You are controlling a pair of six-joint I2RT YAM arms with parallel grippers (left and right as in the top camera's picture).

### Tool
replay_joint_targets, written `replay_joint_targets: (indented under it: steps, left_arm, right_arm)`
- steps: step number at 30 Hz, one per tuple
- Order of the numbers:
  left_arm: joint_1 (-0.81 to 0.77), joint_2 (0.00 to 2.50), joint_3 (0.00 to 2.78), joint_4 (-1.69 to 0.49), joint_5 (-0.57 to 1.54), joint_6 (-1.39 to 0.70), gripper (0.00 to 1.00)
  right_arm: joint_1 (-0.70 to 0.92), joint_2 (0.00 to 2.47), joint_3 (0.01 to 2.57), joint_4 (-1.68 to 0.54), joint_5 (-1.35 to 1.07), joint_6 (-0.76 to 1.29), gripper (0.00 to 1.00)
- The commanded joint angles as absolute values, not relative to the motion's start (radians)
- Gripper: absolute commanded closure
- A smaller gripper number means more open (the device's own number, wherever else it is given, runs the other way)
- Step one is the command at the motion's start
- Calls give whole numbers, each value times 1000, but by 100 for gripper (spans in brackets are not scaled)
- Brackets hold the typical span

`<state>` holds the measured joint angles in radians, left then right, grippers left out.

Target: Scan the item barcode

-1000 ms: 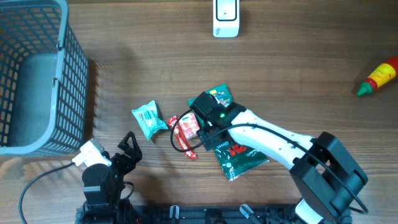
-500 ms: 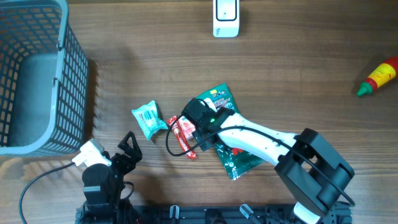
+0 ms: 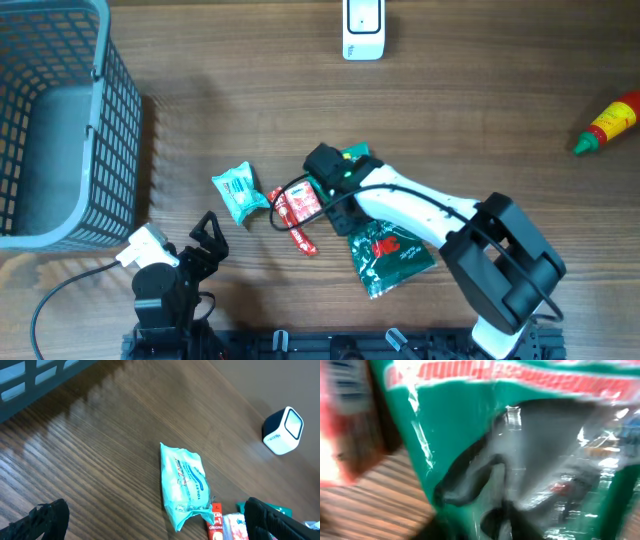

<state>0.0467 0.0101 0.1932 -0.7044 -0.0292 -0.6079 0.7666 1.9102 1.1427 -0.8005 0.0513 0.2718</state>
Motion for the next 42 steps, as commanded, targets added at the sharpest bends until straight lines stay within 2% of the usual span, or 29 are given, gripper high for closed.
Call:
replay_joint_targets:
  steps: [1,6,10,15,23,25,30,37,42]
  left_arm:
    - [41,9,183,-706,-42,-614,0]
    - [41,9,183,-706,-42,-614,0]
    - [41,9,183,-706,-43,-614,0]
    - [41,9,183,-706,-42,-614,0]
    - [41,9,183,-706,-42,-614,0]
    - [41,9,183,-706,-42,-614,0]
    - [41,9,183,-706,-42,-614,0]
    - [41,9,183,-706,-43,-614,0]
    - [41,9,183,-706,-43,-614,0]
  right_arm:
    - [761,2062,1045,-809,-204,244,96]
    - [761,2035,1155,-915,-321,112,96]
    - [743,1947,1247,-992,-526,-72,96]
    - [685,1831,1262,-987,-677,-128,95]
    - [535,1805,1258,-986,-1208,-359,96]
    - [517,1805,1258,-975,-1412,-445,96]
    - [516,1805,1258,-929,-1604,-440,96]
    - [516,1805,1258,-739,-1623,-168,96]
    - [516,1805,1258,-490,-1623,484,95]
